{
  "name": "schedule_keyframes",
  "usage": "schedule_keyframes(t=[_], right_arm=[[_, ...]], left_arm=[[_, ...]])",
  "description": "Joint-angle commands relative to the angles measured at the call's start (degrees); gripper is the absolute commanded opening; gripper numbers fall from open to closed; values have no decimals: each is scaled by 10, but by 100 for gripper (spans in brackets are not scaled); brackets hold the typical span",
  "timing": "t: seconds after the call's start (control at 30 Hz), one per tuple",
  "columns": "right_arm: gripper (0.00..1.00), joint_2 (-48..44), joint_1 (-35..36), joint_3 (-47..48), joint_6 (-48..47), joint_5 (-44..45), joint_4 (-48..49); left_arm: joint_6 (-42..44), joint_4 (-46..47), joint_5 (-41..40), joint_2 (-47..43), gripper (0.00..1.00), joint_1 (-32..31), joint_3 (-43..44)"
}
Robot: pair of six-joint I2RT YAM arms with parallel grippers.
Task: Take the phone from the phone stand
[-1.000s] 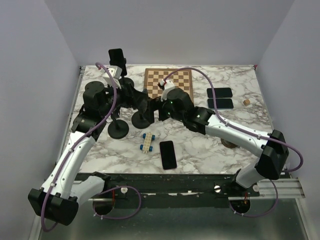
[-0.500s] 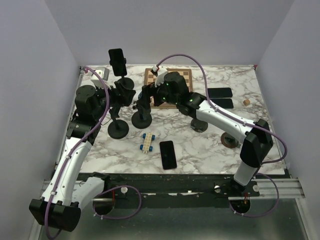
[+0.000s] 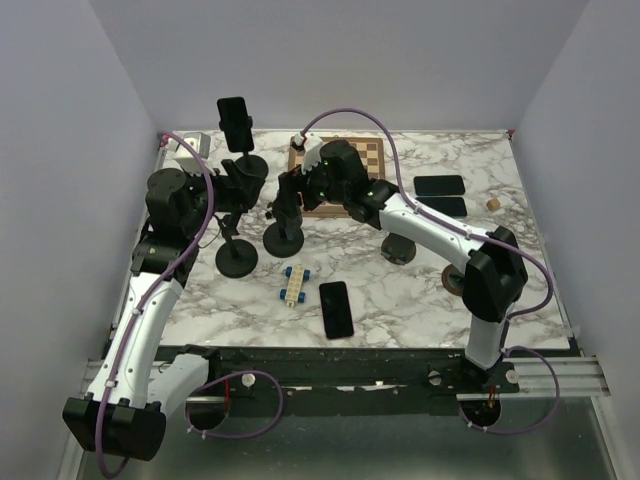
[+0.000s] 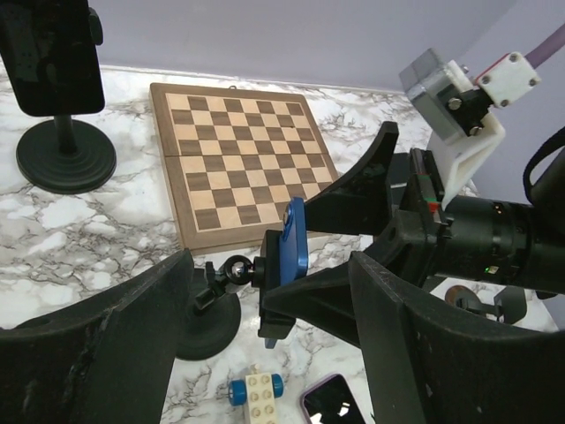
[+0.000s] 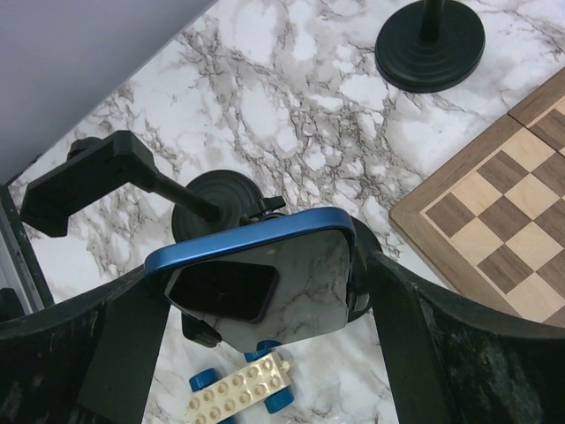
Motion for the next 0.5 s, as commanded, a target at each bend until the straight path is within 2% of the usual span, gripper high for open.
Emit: schedule_keyframes(t=[0.0, 0.1, 0.3, 0.43, 0.47], right_arm=[[93, 25, -3, 30, -11, -19, -8], [84, 35, -3, 38, -12, -24, -16], [80, 30, -8, 28, -11, -20, 2], [68, 36, -15, 31, -12, -41, -1], [62, 38, -17, 33, -14, -44, -3]], left_arm=[[-9, 14, 13, 5, 79, 4, -7], [-12, 16, 20, 10, 78, 7, -7], [-20, 20, 33, 20, 77, 13, -8], [-23, 21, 34, 24, 77, 14, -10], [-23, 22, 35, 25, 77, 14, -11]])
